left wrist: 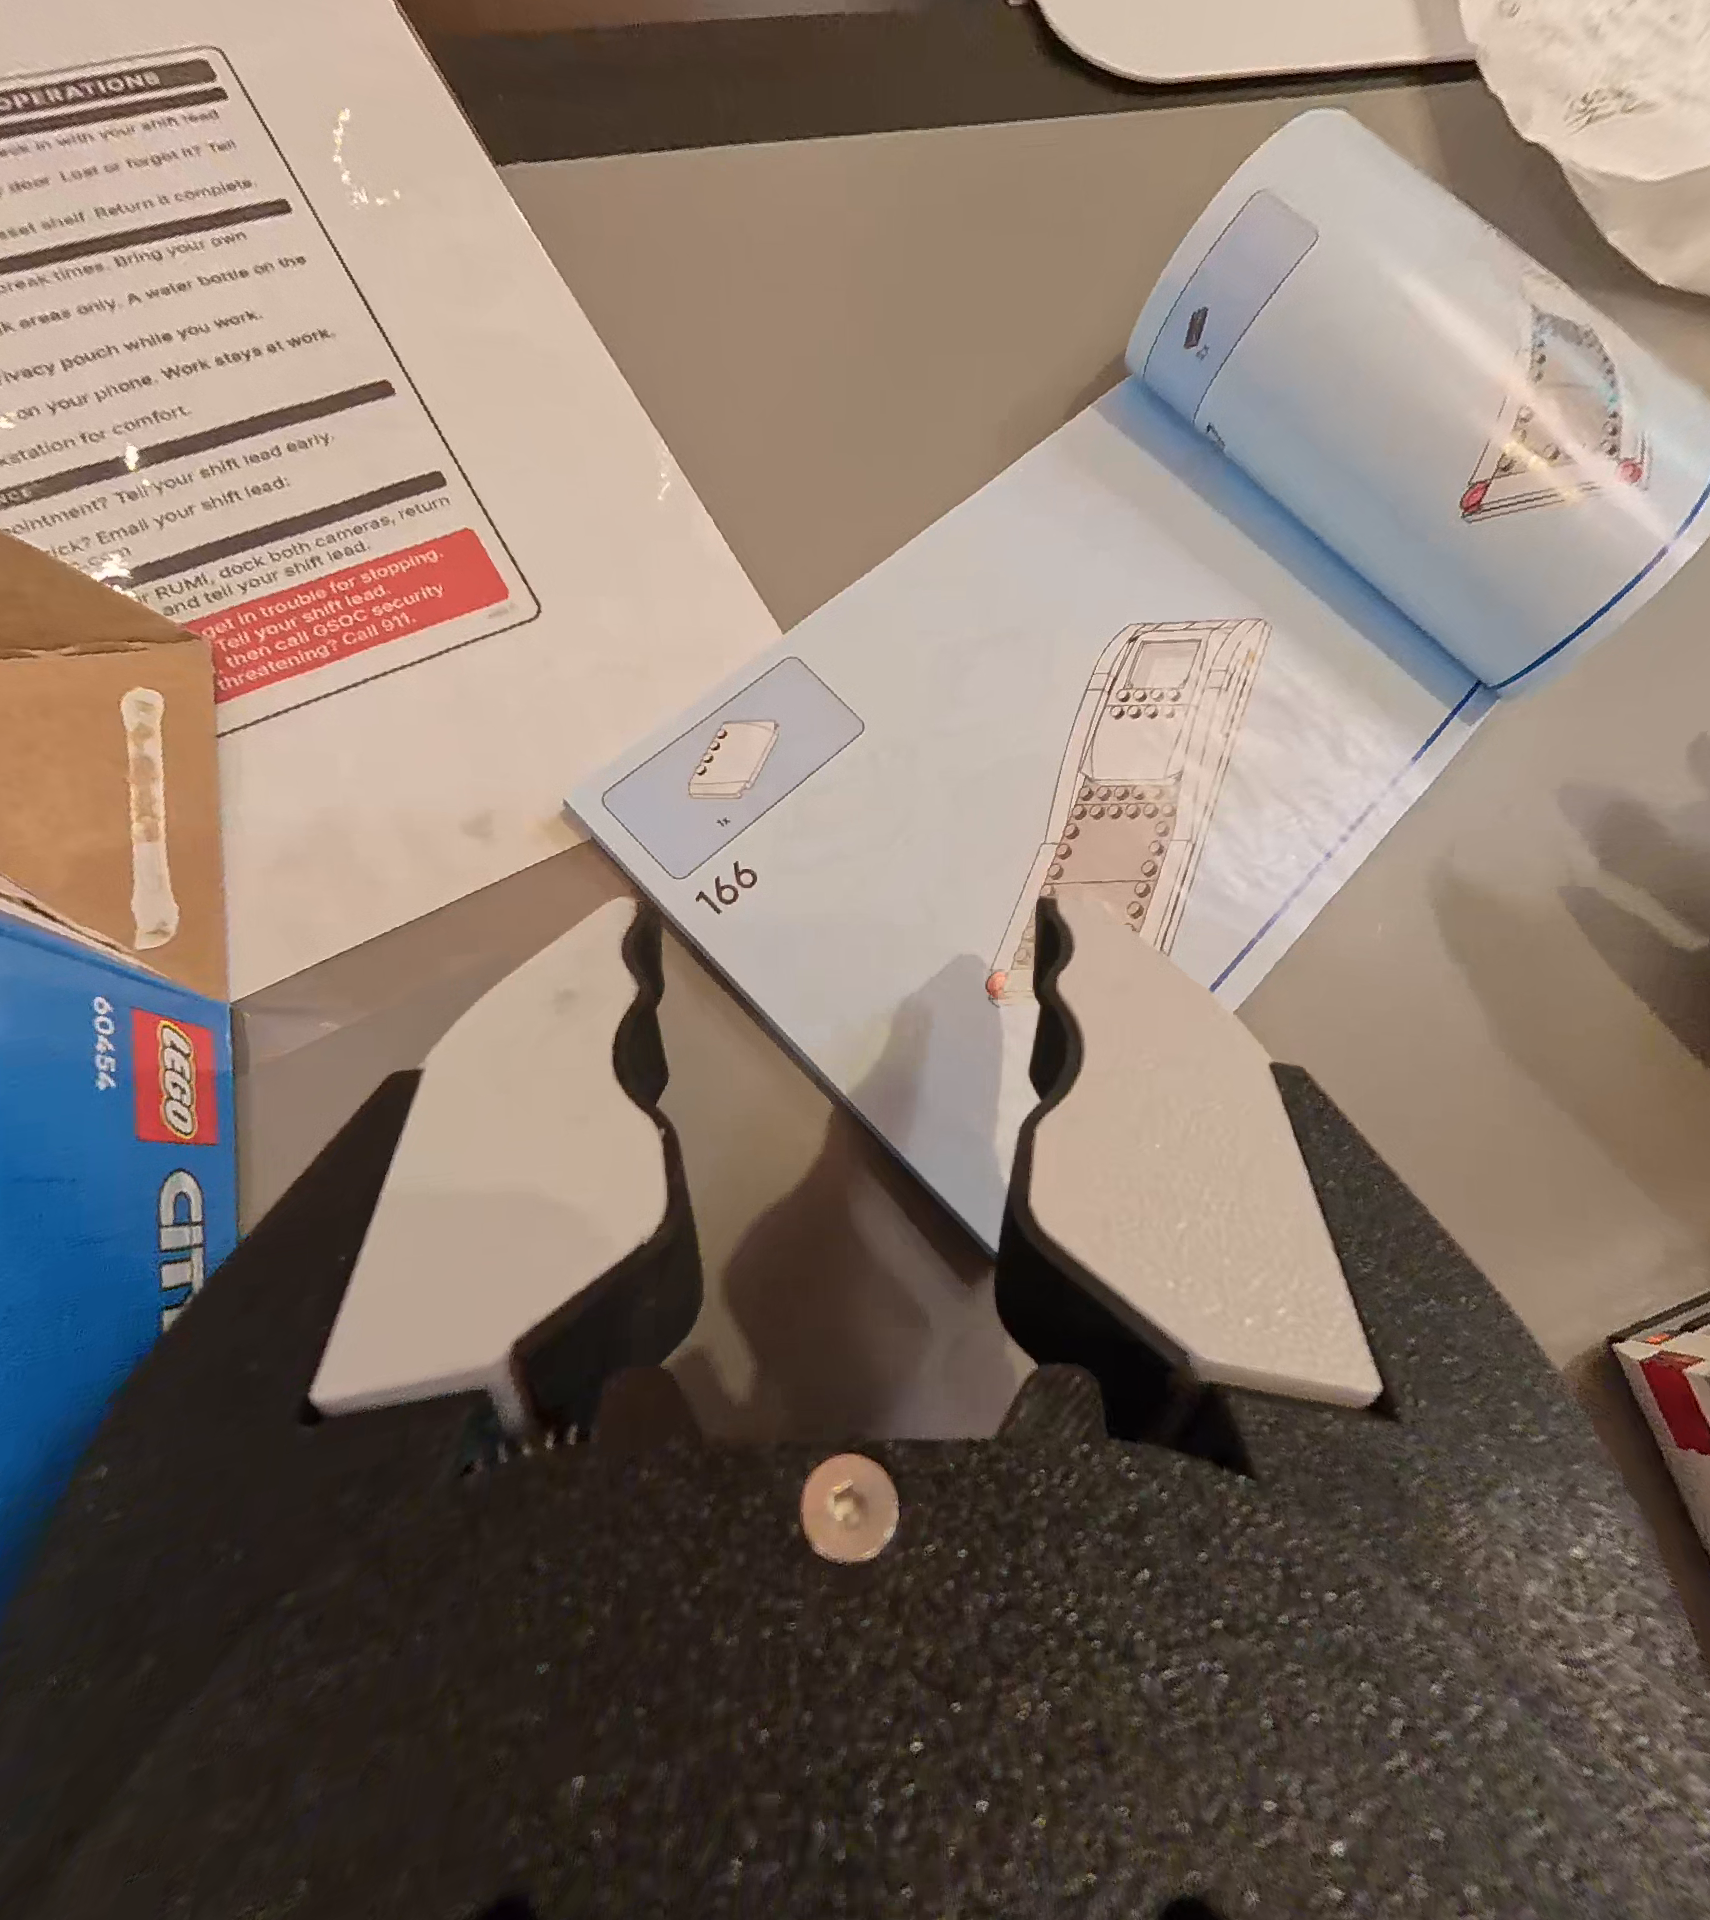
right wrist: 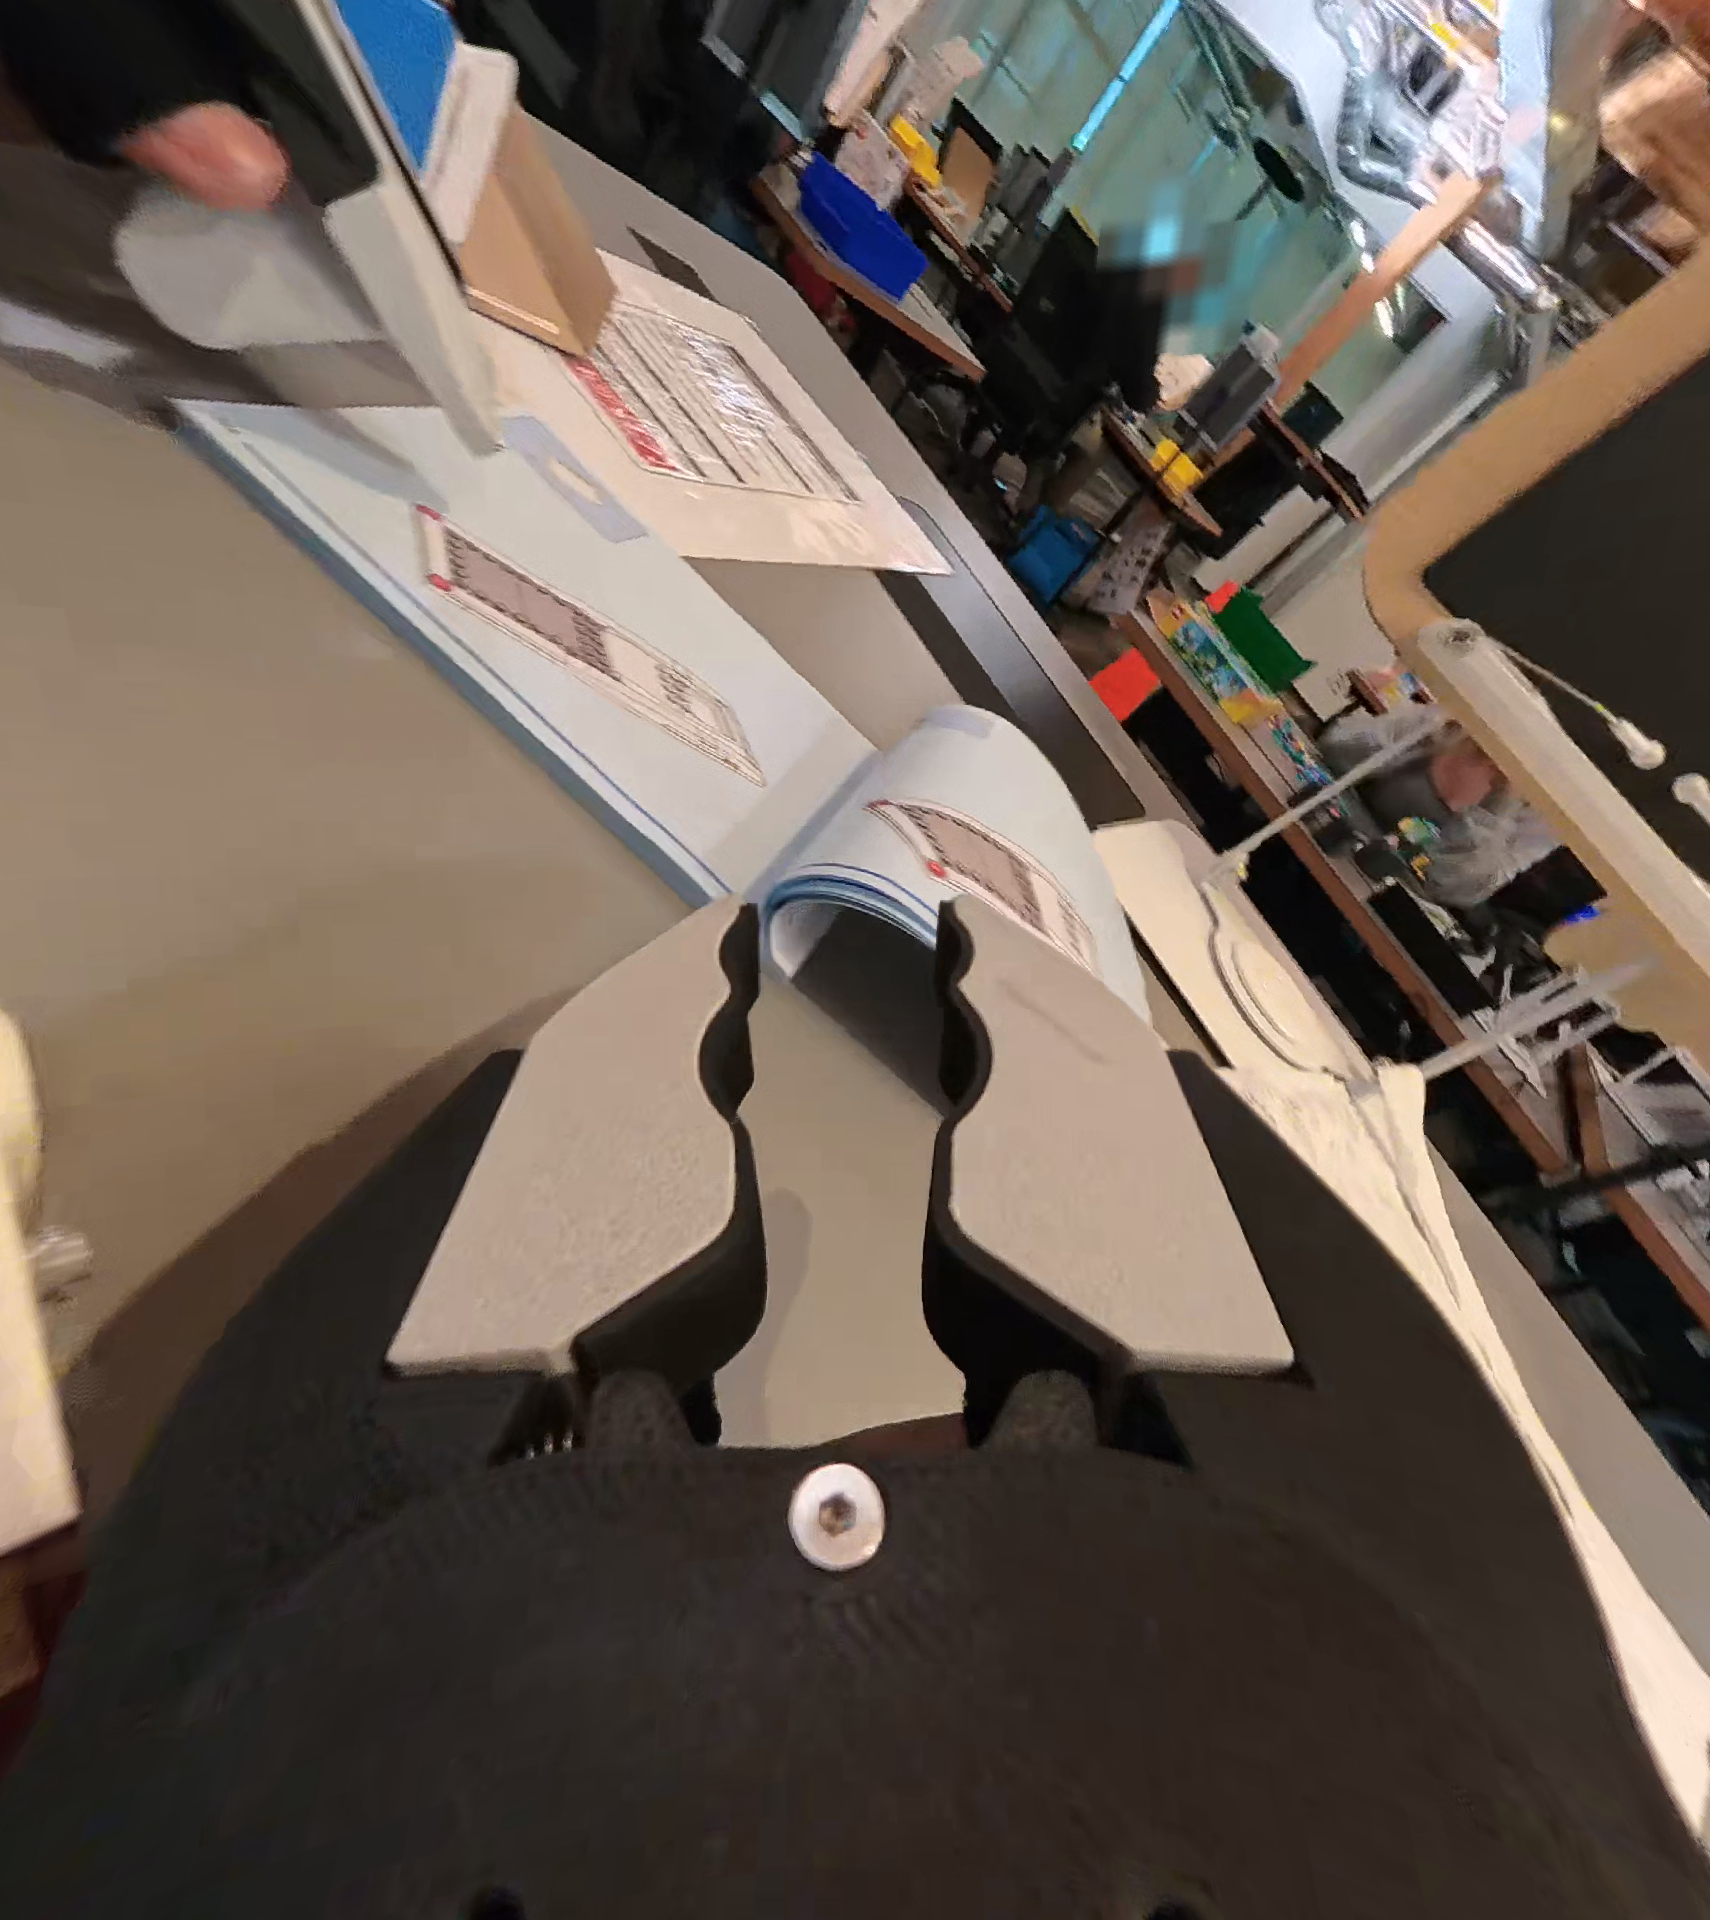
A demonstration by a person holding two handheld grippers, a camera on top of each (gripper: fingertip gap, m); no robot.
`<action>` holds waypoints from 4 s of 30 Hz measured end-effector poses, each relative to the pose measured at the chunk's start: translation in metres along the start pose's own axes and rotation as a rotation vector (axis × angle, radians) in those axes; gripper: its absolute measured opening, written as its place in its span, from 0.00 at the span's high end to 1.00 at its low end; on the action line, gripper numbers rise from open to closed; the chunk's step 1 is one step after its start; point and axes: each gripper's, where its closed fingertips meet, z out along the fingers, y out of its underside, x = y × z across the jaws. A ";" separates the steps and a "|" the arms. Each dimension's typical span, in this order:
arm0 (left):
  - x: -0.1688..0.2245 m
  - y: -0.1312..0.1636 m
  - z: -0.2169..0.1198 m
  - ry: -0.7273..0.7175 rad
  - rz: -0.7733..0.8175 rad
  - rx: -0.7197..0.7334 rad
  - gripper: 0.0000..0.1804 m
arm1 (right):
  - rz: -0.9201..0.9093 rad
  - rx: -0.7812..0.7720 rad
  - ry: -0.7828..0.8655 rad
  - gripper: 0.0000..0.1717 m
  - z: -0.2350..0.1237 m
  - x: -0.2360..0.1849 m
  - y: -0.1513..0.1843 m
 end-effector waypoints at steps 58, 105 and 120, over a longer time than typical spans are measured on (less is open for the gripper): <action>-0.004 -0.011 0.041 0.094 0.241 -0.085 0.55 | -0.071 -0.034 -0.047 0.84 -0.007 -0.015 0.004; 0.057 0.018 0.017 0.229 0.334 -0.110 0.62 | -0.363 0.053 -0.228 0.87 0.017 -0.064 -0.006; 0.061 0.024 0.013 0.205 0.364 -0.112 0.62 | -0.378 0.057 -0.228 0.88 0.016 -0.065 -0.005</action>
